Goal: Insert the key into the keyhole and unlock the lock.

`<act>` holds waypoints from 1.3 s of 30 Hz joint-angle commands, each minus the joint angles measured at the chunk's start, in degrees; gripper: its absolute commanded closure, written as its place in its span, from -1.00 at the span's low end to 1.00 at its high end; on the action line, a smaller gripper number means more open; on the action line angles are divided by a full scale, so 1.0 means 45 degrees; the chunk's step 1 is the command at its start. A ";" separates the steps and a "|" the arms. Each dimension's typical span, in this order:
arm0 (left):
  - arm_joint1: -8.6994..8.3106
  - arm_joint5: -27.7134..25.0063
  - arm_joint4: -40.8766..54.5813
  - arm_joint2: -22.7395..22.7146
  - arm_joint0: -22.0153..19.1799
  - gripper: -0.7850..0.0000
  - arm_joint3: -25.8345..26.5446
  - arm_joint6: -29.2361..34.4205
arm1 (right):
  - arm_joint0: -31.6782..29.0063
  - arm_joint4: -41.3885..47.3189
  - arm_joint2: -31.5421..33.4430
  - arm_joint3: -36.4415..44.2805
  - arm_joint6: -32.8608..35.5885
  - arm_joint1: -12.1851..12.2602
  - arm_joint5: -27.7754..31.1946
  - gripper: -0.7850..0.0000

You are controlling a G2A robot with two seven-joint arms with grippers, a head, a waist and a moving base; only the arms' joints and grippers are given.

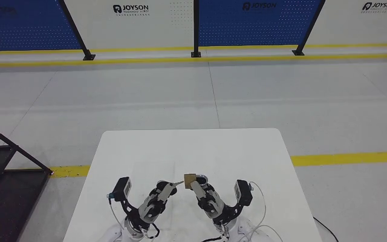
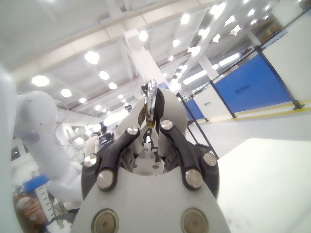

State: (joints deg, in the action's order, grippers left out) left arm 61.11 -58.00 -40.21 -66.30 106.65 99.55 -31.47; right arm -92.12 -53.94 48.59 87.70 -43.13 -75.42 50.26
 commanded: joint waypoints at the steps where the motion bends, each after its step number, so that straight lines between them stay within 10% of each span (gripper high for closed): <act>1: -0.0036 0.0000 -0.0029 -0.0012 0.0029 1.00 0.0036 -0.0032 | -0.0006 -0.0021 0.0020 -0.0009 0.0007 -0.0002 0.0028 1.00; 39: -0.0317 0.0000 -0.0705 -0.0112 0.0023 1.00 -0.0044 0.0420 | -0.0192 -0.0509 0.0203 0.0127 0.1029 0.0047 0.0259 1.00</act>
State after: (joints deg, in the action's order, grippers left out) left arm 59.64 -58.00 -43.28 -66.80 106.66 99.38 -29.44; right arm -92.97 -56.29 49.49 88.23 -38.55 -75.21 51.44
